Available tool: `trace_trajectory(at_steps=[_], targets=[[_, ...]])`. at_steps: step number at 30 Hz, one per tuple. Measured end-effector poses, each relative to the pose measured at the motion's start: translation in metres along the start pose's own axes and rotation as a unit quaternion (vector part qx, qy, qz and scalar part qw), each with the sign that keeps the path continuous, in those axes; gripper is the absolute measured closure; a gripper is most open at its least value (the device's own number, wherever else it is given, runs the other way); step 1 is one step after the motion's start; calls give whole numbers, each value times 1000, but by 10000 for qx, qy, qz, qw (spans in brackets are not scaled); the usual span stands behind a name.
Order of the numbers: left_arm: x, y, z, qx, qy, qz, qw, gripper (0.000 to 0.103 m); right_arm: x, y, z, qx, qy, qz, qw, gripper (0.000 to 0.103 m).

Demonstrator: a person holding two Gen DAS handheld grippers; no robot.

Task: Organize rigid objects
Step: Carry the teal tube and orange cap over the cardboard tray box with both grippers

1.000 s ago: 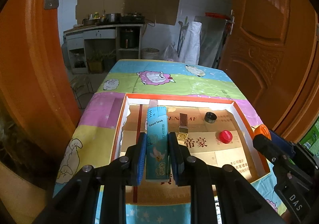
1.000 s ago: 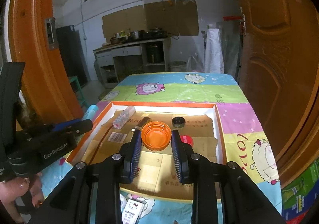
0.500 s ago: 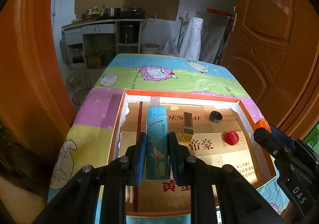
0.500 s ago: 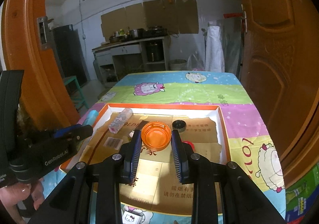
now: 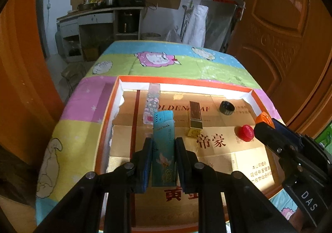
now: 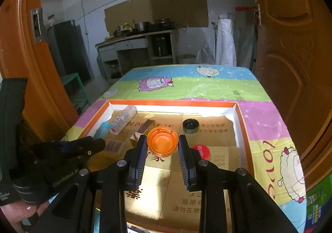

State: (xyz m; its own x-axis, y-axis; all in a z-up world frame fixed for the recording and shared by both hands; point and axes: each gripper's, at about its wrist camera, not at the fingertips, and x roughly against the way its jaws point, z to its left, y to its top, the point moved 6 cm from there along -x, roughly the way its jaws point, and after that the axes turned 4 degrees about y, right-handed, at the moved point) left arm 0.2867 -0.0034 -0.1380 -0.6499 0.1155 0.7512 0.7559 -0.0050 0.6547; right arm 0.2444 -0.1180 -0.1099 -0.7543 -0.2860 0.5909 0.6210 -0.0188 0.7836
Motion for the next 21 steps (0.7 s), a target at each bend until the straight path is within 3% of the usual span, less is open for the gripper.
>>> trace_trajectory(at_steps=[21], targets=[[-26, -7, -4, -88, 62, 225, 9997, 81, -30, -16, -7, -48, -3, 368, 9993, 72]])
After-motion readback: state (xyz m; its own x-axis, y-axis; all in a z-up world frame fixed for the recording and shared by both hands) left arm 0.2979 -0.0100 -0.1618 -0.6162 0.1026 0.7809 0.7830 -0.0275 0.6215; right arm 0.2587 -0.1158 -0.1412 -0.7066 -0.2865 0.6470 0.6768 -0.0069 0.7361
